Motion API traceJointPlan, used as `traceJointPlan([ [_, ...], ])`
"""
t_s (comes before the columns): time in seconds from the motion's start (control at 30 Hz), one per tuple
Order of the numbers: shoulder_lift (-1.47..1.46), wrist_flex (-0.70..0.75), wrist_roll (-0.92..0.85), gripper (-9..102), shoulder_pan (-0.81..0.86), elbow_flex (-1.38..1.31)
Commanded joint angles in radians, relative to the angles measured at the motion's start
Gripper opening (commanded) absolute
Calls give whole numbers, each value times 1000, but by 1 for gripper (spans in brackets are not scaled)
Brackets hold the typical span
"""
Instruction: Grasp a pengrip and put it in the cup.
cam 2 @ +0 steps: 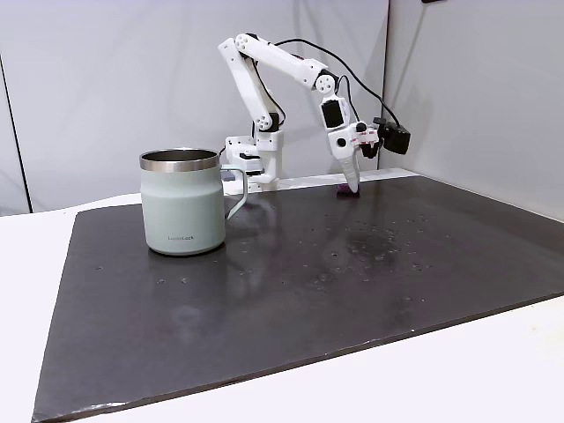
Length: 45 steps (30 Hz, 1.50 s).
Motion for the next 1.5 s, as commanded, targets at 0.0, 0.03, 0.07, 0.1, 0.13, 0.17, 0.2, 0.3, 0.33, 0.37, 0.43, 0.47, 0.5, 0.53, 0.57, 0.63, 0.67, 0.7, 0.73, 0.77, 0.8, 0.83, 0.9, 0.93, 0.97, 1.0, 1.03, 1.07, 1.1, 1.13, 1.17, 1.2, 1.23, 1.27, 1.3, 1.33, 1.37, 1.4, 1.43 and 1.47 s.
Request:
traceJointPlan([
  [0.0,-21,-40,-2,30,-26,-46],
  [0.03,-26,-41,0,30,-34,-44],
  [0.07,-31,-43,5,30,-41,-41],
  [0.1,-34,-44,8,30,-49,-40],
  [0.13,-37,-44,9,30,-57,-40],
  [0.17,-37,-43,9,30,-63,-38],
  [0.2,-37,-37,9,30,-69,-37],
  [0.3,-40,-21,-3,28,-77,-37],
  [0.33,-44,-20,-9,27,-77,-35],
  [0.37,-51,-18,-15,26,-77,-35],
  [0.43,-61,-17,-35,22,-75,-26],
  [0.47,-66,-17,-48,18,-74,-21],
  [0.5,-71,-17,-55,14,-74,-15],
  [0.53,-72,-17,-57,9,-74,-12],
  [0.57,-74,-17,-60,6,-74,-9],
  [0.63,-74,-15,-63,0,-74,-6],
  [0.67,-71,-12,-66,0,-71,-5],
  [0.7,-69,-11,-69,0,-67,-2],
  [0.73,-66,-9,-75,0,-63,0],
  [0.77,-61,-9,-75,0,-60,5],
  [0.8,-58,-8,-75,0,-57,6],
  [0.83,-54,-5,-71,0,-55,8],
  [0.9,-35,-3,-43,0,-51,-2],
  [0.93,-29,8,-28,0,-48,-20],
  [0.97,-29,29,-5,0,-43,-54],
  [1.0,-38,57,23,0,-34,-100],
  [1.03,-51,91,51,0,-25,-150],
  [1.07,-60,123,80,0,-14,-202],
  [1.1,-64,147,109,0,0,-245],
  [1.13,-64,166,138,0,15,-285],
  [1.17,-64,184,170,0,31,-322],
  [1.2,-63,209,199,0,49,-360],
  [1.23,-63,235,229,0,67,-399],
  [1.27,-63,262,259,0,89,-436],
  [1.3,-64,288,288,0,114,-469],
  [1.33,-67,318,314,0,141,-506],
  [1.37,-75,348,341,0,172,-541],
  [1.4,-83,382,367,0,206,-580],
  [1.43,-92,414,394,0,245,-618],
  [1.47,-101,446,422,0,288,-660],
])
